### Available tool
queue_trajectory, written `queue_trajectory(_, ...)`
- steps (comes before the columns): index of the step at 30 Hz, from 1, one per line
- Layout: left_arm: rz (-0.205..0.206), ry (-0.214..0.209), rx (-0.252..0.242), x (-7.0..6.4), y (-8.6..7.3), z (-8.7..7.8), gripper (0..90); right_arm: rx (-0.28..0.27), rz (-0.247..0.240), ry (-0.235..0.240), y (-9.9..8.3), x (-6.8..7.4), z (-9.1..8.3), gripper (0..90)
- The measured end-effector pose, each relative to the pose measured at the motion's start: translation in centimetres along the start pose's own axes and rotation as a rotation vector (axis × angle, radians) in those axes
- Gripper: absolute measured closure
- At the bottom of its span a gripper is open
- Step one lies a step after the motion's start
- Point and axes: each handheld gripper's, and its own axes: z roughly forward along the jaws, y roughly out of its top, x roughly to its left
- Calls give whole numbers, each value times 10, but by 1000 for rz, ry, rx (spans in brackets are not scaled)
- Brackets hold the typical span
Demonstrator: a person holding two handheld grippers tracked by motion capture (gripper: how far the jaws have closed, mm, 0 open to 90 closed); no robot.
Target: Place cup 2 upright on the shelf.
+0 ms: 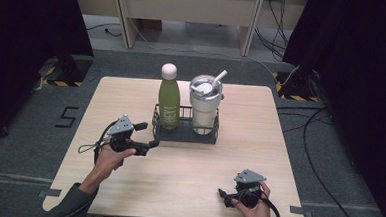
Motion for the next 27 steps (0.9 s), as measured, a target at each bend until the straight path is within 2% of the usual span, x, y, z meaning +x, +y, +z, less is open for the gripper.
queue_trajectory(27, -20, -54, 32, -20, -43, -23, 149, 1, -2, 3, 0, 0, 0, 82)
